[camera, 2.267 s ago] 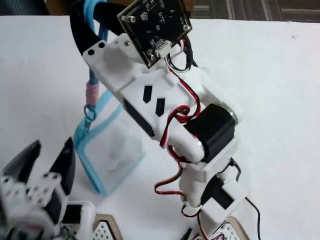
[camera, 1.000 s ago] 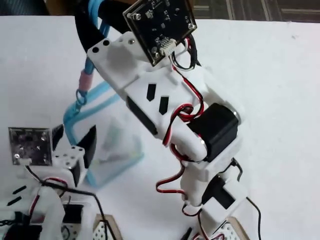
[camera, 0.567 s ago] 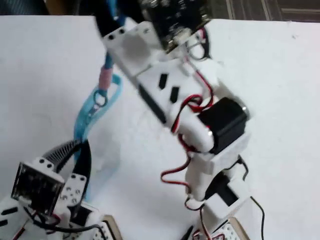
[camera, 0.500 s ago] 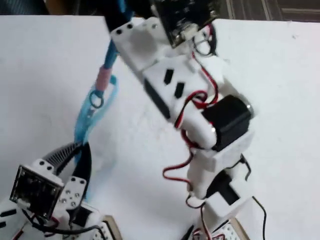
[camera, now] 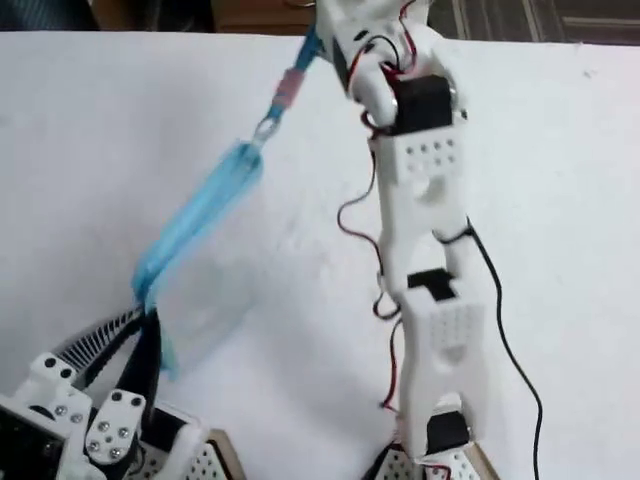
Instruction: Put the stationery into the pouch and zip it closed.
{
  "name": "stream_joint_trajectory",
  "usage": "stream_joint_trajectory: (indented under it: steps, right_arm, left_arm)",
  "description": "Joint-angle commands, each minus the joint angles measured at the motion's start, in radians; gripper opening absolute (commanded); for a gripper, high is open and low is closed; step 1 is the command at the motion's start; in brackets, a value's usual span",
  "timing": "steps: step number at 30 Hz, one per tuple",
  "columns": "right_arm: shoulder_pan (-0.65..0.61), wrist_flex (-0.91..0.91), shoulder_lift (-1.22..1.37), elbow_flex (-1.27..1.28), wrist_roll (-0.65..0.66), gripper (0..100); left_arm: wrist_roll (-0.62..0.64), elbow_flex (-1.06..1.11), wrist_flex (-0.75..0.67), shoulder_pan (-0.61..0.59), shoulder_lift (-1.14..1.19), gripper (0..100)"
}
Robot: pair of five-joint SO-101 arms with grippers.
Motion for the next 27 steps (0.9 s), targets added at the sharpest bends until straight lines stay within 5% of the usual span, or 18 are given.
stream_joint_trajectory:
  steps: [1, 11, 24, 27]
  right_arm:
    - [0.097, -0.113, 0.107, -0.025, -0.009, 1.6]
    - [0.111, -0.054, 0.084, -0.025, -0.008, 1.6]
    - [-0.087, 0.519, 0.022, -0.025, -0.005, 2.3]
    - [-0.096, 0.690, 0.016, -0.025, 0.025, 12.4]
  left_arm:
    - [0.008, -0.049, 0.002, 0.002, -0.015, 2]
    - [0.008, -0.040, 0.002, -0.001, -0.015, 2]
    - [0.009, -0.021, 0.000, -0.002, -0.013, 2]
    - [0.009, 0.055, -0.002, -0.028, -0.013, 2]
